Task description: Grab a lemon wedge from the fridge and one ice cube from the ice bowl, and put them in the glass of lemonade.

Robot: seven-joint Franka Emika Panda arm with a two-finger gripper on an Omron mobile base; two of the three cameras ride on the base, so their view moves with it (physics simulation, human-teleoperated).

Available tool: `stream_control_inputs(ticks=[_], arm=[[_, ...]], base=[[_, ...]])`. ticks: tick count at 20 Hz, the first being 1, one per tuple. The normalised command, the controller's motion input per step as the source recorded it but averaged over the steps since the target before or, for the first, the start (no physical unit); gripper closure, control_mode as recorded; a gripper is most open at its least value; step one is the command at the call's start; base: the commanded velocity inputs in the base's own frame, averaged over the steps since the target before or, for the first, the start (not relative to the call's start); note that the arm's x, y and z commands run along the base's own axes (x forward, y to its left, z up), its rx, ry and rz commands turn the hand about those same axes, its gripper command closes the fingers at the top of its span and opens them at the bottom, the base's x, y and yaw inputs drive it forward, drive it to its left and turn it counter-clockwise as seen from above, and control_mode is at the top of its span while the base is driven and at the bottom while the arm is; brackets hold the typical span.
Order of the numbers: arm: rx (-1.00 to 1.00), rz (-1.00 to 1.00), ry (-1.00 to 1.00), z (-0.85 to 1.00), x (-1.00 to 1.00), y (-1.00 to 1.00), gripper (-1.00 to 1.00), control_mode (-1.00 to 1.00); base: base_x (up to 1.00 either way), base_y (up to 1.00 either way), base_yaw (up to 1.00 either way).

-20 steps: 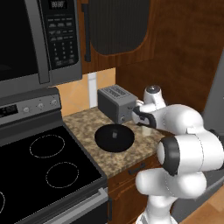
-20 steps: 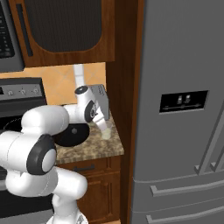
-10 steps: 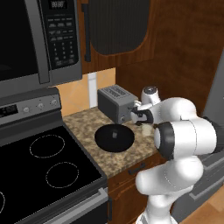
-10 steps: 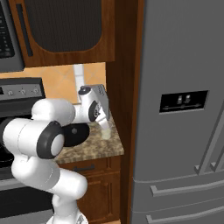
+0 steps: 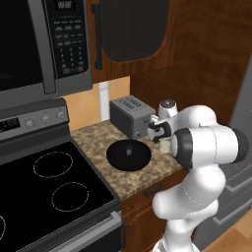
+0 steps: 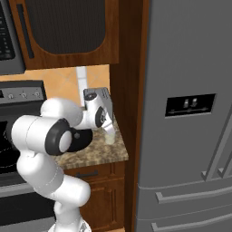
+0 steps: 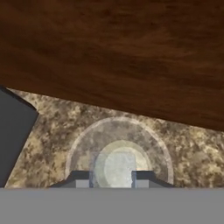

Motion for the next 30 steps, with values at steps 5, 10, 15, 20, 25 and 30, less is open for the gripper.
stream_control_inputs(ticks=[5,10,15,20,25,30], arm=[[0.00,0.00,0.00,-0.04,0.27,-0.01,1.00,-1.00],[0.00,0.00,0.00,-0.07,0.28,-0.01,1.00,-1.00],[0.00,0.00,-0.01,-0.17,0.12,-0.03,1.00,-1.00],[0.00,0.00,-0.05,0.12,-0.28,-0.01,1.00,-1.00],[0.00,0.00,-0.02,0.22,-0.16,0.00,1.00,-1.00],[0.00,0.00,0.00,0.01,0.00,-0.11,1.00,-1.00]], base=[[0.00,0.00,0.00],[0.00,0.00,0.00],[0.00,0.00,0.00],[0.00,0.00,0.00],[0.00,0.00,0.00],[0.00,0.00,0.00]])
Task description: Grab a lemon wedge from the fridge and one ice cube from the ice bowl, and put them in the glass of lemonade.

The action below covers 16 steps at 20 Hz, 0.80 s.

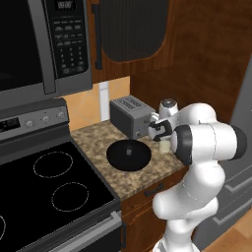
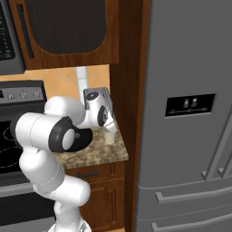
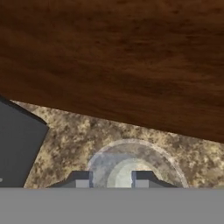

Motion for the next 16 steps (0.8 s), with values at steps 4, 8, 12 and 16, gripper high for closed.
stream_control_inputs(ticks=[4,8,12,16], arm=[[0.00,0.00,0.00,0.00,0.00,-0.07,-1.00,-1.00],[0.00,0.00,0.00,0.00,0.00,0.06,-1.00,-1.00],[0.00,0.00,0.00,0.00,0.00,0.15,-1.00,-1.00],[0.00,0.00,0.00,0.04,-0.05,0.06,-1.00,-1.00]], base=[[0.00,0.00,0.00],[0.00,0.00,0.00],[0.00,0.00,0.00],[0.00,0.00,0.00]])
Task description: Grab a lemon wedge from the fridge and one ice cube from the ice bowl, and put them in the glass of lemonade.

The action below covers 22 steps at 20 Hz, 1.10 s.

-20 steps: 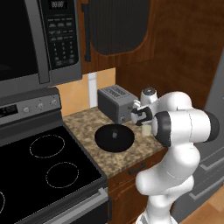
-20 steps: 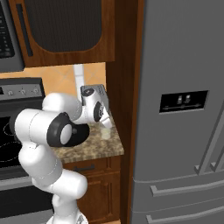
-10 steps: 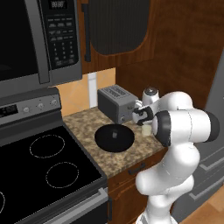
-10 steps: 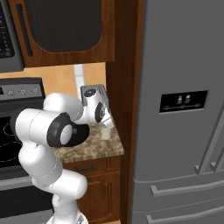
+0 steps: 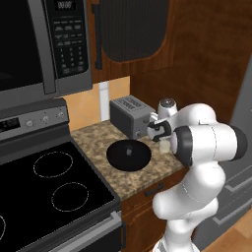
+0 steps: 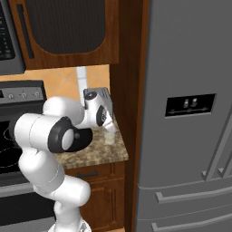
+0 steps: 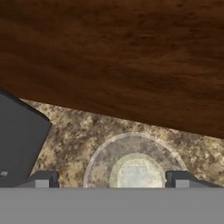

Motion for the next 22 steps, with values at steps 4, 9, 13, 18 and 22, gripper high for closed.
stream_control_inputs(ticks=[4,9,13,18,22], arm=[[0.00,0.00,0.00,0.09,-0.55,0.03,-1.00,-1.00],[-0.07,0.01,0.00,0.05,-0.91,0.55,-1.00,-1.00],[-0.08,0.08,-0.05,0.39,-0.64,0.63,-1.00,-1.00],[-0.07,0.35,-0.14,0.55,-0.43,0.28,-1.00,-1.00],[-0.18,0.50,-0.08,0.54,-0.26,0.14,-1.00,-1.00]], base=[[0.00,0.00,0.00],[0.00,0.00,0.00],[0.00,0.00,0.00],[0.00,0.00,0.00],[0.00,0.00,0.00]])
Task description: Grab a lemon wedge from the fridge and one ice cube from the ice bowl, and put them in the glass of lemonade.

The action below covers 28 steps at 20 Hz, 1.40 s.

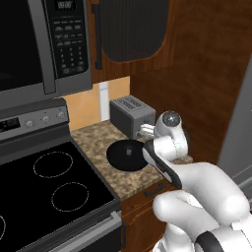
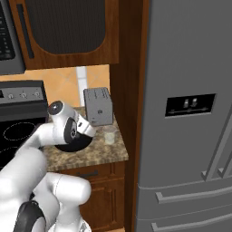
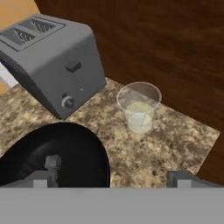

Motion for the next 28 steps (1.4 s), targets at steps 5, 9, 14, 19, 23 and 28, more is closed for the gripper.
stream_control_inputs(ticks=[5,9,14,19,23,28], arm=[[-0.18,0.41,-0.08,0.40,-0.55,0.02,-1.00,-1.00],[-0.16,0.23,-0.12,0.44,-0.73,0.13,-1.00,-1.00],[-0.09,0.09,-0.08,0.26,-0.84,-0.01,-1.00,-1.00],[0.00,-0.02,-0.01,0.01,-0.38,-0.10,-1.00,-1.00],[0.00,0.00,0.00,0.00,-0.18,0.00,-1.00,-1.00],[0.00,0.00,0.00,-0.12,-0.92,-0.06,-1.00,-1.00]], base=[[0.00,0.00,0.00],[0.00,0.00,0.00],[0.00,0.00,0.00],[0.00,0.00,0.00],[0.00,0.00,0.00],[0.00,0.00,0.00]])
